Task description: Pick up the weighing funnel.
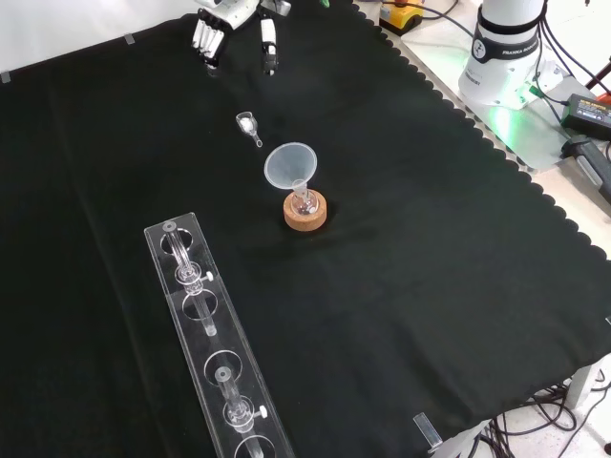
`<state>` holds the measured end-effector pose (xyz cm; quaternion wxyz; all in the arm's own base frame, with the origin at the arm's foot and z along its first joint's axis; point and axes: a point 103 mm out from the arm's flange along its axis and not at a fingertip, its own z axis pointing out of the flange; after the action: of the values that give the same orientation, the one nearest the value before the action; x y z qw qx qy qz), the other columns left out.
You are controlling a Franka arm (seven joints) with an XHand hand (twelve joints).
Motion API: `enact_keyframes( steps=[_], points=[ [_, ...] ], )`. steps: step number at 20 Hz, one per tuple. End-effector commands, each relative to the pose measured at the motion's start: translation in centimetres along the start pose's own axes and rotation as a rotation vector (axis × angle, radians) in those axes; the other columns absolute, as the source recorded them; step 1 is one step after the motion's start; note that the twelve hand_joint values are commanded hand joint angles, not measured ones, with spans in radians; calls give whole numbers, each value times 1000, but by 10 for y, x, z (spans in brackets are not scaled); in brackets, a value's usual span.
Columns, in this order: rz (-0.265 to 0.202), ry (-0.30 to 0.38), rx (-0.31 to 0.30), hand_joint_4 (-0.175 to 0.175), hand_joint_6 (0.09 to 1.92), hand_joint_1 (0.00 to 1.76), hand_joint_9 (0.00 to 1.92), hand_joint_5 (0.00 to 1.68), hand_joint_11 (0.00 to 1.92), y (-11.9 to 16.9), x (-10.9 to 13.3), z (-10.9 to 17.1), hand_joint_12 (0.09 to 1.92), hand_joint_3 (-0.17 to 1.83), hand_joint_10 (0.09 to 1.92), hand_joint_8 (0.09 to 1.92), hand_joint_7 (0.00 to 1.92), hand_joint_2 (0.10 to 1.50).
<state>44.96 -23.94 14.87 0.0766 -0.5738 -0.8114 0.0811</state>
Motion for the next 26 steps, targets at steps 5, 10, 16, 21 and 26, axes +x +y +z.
enact_keyframes(
  steps=[5, 10, 16, 21, 26],
  points=[
    [-26, 38, 38, -106, 911, 528, 726, 534, 602, 21, 4, 35, 1353, -2, 730, 895, 697, 746],
    [-52, 65, 58, -109, 911, 529, 718, 534, 588, 39, 1, 51, 1361, 0, 740, 899, 695, 750],
    [-28, 56, 47, -115, 913, 524, 707, 538, 575, 43, 9, 64, 1372, 3, 753, 905, 694, 755],
    [18, -2, -3, -126, 921, 518, 703, 554, 564, 39, 19, 70, 1378, 5, 763, 916, 710, 759],
    [30, -28, -7, -135, 928, 511, 704, 569, 562, 42, 23, 74, 1383, 6, 775, 925, 729, 762]
  ],
)
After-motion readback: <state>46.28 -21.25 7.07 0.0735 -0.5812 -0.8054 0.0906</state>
